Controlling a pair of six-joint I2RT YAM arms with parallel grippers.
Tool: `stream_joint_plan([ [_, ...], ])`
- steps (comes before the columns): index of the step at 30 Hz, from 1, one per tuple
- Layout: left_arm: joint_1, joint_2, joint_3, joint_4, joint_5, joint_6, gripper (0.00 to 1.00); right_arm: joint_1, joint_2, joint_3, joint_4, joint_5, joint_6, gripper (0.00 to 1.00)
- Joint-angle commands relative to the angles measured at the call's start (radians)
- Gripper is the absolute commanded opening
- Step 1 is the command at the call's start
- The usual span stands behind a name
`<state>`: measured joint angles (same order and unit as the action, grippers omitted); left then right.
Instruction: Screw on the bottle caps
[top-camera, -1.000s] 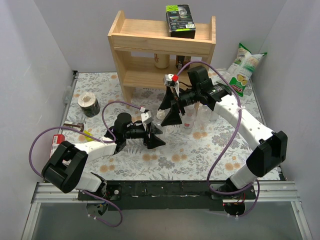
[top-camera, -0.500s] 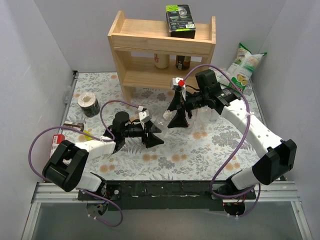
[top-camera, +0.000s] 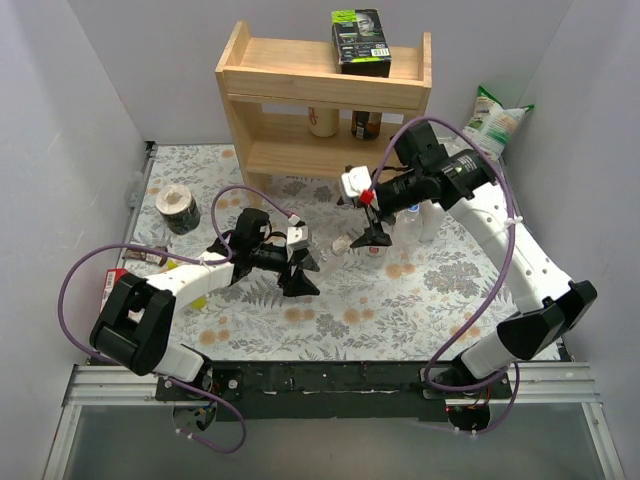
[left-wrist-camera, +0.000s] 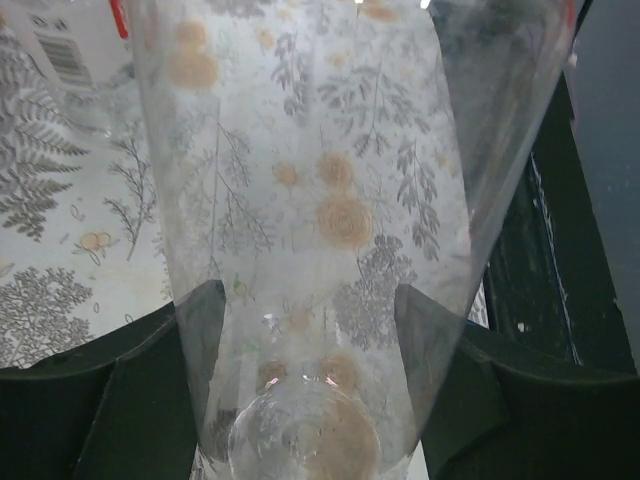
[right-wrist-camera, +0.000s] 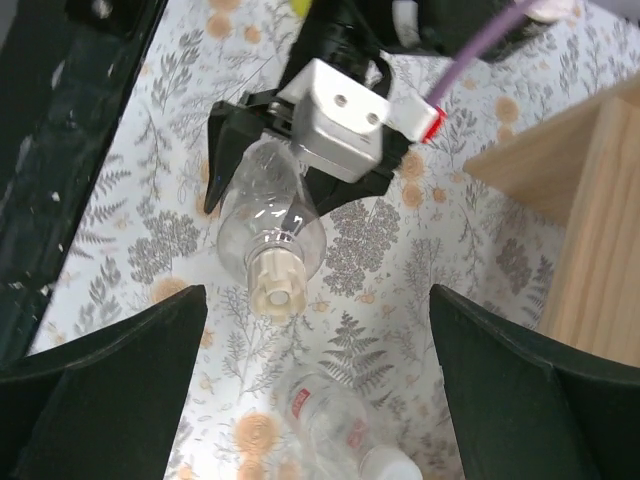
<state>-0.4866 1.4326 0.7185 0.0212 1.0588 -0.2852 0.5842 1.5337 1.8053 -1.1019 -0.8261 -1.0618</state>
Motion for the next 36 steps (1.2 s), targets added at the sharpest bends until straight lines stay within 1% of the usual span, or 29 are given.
stream_joint_plan([
  [1, 0.002, 0.0, 0.047, -0.204, 0.037, 0.195, 0.0, 0.071, -0.072, -0.101, -0.138, 0.074, -0.355, 0.98],
  [4, 0.002, -0.008, 0.055, -0.214, 0.029, 0.216, 0.0, 0.112, -0.093, -0.158, -0.127, 0.104, -0.394, 0.95],
  [8, 0.002, -0.008, 0.059, -0.231, 0.03, 0.236, 0.0, 0.166, -0.086, -0.178, -0.162, 0.131, -0.455, 0.87],
  [16, 0.0, -0.009, 0.073, -0.273, 0.04, 0.281, 0.0, 0.192, -0.104, -0.251, -0.067, 0.185, -0.438, 0.76],
  [18, 0.0, -0.009, 0.076, -0.28, 0.043, 0.281, 0.0, 0.195, -0.109, -0.265, -0.052, 0.194, -0.437, 0.71],
  [20, 0.0, -0.006, 0.079, -0.283, 0.046, 0.313, 0.0, 0.198, -0.113, -0.279, -0.03, 0.205, -0.437, 0.67],
  [28, -0.001, 0.003, 0.084, -0.296, 0.053, 0.328, 0.0, 0.212, -0.136, -0.336, 0.031, 0.237, -0.449, 0.58],
  [31, -0.004, 0.008, 0.088, -0.296, 0.055, 0.328, 0.0, 0.223, -0.136, -0.342, 0.039, 0.237, -0.455, 0.51],
  [33, -0.004, 0.012, 0.093, -0.297, 0.055, 0.328, 0.0, 0.227, -0.13, -0.337, 0.03, 0.237, -0.455, 0.4],
  [34, -0.006, 0.014, 0.096, -0.297, 0.055, 0.327, 0.0, 0.227, -0.121, -0.328, 0.024, 0.236, -0.452, 0.33],
  [35, -0.006, 0.018, 0.101, -0.296, 0.055, 0.327, 0.0, 0.227, -0.115, -0.324, 0.016, 0.234, -0.446, 0.18],
  [36, -0.007, 0.02, 0.108, -0.296, 0.053, 0.324, 0.0, 0.227, -0.107, -0.316, 0.01, 0.229, -0.414, 0.14],
])
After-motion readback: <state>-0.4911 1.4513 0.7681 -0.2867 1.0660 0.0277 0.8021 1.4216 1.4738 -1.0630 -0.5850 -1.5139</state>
